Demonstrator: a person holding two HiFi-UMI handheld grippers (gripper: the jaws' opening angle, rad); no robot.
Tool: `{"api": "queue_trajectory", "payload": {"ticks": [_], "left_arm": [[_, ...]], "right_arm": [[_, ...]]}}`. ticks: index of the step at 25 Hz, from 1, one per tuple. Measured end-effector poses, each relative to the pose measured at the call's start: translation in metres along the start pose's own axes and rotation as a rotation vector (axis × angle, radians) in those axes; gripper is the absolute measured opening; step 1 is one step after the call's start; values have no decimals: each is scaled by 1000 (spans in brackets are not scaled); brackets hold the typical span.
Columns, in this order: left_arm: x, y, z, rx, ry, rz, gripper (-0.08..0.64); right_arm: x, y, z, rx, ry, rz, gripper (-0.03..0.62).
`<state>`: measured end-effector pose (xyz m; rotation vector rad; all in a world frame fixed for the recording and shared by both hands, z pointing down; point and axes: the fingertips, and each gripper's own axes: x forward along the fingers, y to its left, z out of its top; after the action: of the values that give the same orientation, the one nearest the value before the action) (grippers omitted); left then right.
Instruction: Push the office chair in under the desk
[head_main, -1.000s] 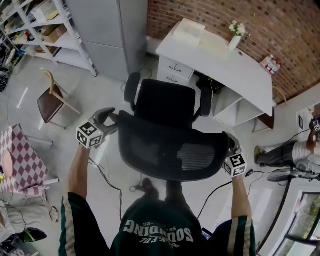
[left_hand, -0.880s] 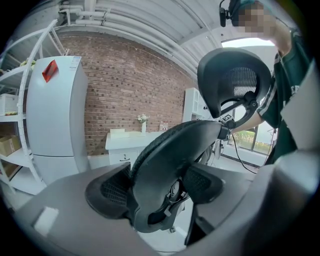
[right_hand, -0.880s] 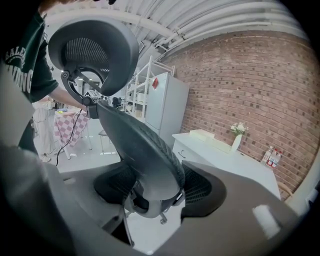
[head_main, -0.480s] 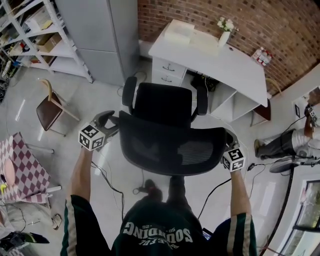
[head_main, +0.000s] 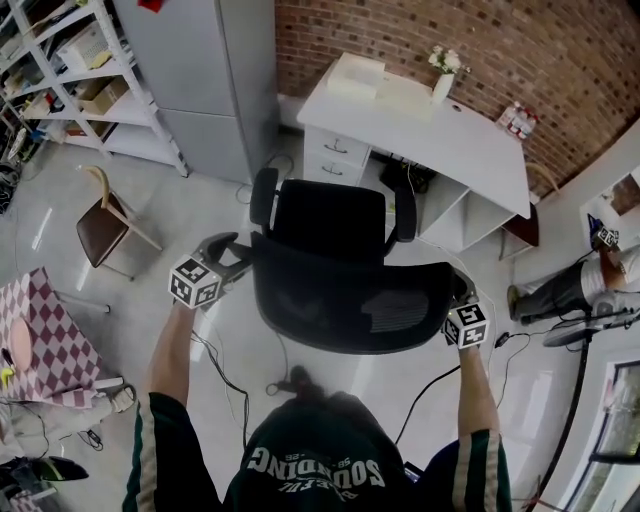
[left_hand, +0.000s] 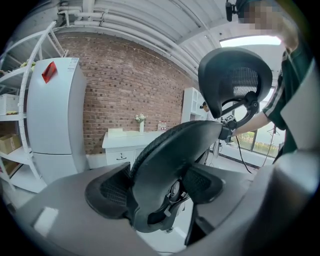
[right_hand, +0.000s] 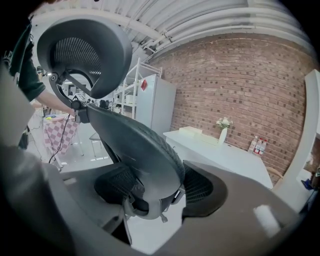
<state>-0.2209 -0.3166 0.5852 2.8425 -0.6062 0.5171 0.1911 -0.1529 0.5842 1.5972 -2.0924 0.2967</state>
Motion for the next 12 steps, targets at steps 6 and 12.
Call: {"api": "queue_trajectory", "payload": {"ticks": [6,12], "left_arm": [[-7,-20,-7,1,8,1,319],[-9,-47,-11,5,32,-6,318]], "right_arm": [[-18,5,-10,6,-7,-7,281],[-42,6,-20,7,-1,-9,281]]}}
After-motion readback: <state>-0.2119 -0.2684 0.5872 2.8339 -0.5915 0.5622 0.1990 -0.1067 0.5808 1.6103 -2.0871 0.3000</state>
